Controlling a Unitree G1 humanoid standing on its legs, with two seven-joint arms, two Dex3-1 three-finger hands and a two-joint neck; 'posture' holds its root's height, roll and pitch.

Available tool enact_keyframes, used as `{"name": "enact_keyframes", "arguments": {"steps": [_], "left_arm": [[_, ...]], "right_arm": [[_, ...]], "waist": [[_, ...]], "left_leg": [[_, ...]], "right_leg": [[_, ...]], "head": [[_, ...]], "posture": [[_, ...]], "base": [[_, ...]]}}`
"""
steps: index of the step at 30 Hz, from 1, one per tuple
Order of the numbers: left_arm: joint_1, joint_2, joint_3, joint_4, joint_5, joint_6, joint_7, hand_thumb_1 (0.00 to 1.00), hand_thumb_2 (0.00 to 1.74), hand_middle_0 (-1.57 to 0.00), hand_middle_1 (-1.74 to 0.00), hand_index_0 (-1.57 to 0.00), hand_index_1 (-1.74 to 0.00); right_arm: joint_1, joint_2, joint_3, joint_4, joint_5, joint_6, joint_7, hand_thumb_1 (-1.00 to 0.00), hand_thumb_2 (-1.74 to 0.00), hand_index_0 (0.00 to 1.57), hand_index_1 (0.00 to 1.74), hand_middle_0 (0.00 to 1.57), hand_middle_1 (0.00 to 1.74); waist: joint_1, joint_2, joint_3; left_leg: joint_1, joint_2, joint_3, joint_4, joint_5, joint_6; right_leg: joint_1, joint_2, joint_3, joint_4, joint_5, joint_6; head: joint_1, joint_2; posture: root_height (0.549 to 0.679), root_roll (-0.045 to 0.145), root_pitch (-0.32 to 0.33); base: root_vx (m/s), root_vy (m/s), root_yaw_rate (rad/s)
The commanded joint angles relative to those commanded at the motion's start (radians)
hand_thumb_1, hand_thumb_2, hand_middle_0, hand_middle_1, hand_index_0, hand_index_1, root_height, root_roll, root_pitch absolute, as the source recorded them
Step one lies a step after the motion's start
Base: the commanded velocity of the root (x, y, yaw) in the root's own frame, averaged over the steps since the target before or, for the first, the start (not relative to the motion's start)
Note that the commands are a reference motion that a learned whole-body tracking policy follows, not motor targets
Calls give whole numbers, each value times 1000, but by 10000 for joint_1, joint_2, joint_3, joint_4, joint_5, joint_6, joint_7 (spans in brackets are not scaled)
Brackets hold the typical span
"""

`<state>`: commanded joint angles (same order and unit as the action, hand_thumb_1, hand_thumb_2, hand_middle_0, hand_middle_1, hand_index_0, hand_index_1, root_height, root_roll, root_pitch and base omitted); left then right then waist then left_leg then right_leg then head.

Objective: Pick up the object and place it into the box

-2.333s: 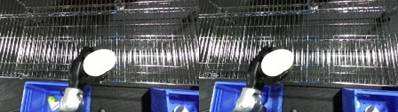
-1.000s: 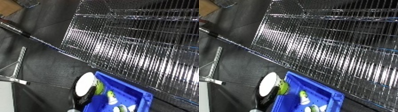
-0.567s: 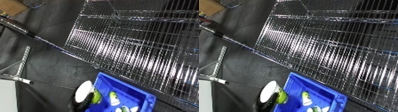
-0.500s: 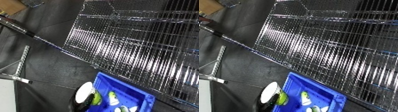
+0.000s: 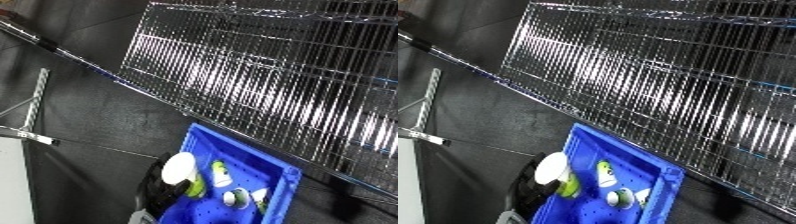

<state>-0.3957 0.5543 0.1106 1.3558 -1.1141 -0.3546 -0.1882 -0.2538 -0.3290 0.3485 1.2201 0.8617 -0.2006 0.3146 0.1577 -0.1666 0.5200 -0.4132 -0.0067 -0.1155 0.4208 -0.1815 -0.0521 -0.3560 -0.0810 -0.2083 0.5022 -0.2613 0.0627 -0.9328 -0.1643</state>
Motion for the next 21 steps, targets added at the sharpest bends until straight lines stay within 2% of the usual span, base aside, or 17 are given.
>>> {"name": "enact_keyframes", "arguments": {"steps": [7,16,19,21], "left_arm": [[7,-48,-119,-67,22,135,-413,0,0,0,0,0,0],[-58,-217,-471,-276,187,534,-992,0,0,0,0,0,0],[-46,-252,-606,-345,397,415,-799,0,0,0,0,0,0],[-56,-271,-714,-400,547,237,-529,0,0,0,0,0,0]], "right_arm": [[-23,39,28,-80,47,-31,-32,0,0,0,0,0,0],[-91,29,7,-205,1,66,-135,0,0,0,0,0,0],[-142,11,0,-250,-42,109,-168,0,0,0,0,0,0],[-230,-1,21,-269,-74,147,-200,0,0,0,0,0,0]], "waist": [[1,35,0],[-111,142,0],[-169,181,0],[-224,211,0]], "left_leg": [[2,-3,14,-5,-19,-5],[-3,-42,108,153,-128,34],[13,-28,172,203,-150,47],[30,0,231,221,-141,40]], "right_leg": [[40,-26,-38,-128,96,55],[6,-64,-2,-95,134,110],[-7,-76,6,-92,160,134],[-18,-88,19,-103,179,144]], "head": [[290,-21],[1189,-303],[1767,-754],[2258,-1244]], "posture": [[660,27,108],[660,25,105],[660,23,104],[660,23,104]], "base": [[-17,-8,-11],[-21,-3,-46],[-38,-1,-107],[-52,15,-160]]}}
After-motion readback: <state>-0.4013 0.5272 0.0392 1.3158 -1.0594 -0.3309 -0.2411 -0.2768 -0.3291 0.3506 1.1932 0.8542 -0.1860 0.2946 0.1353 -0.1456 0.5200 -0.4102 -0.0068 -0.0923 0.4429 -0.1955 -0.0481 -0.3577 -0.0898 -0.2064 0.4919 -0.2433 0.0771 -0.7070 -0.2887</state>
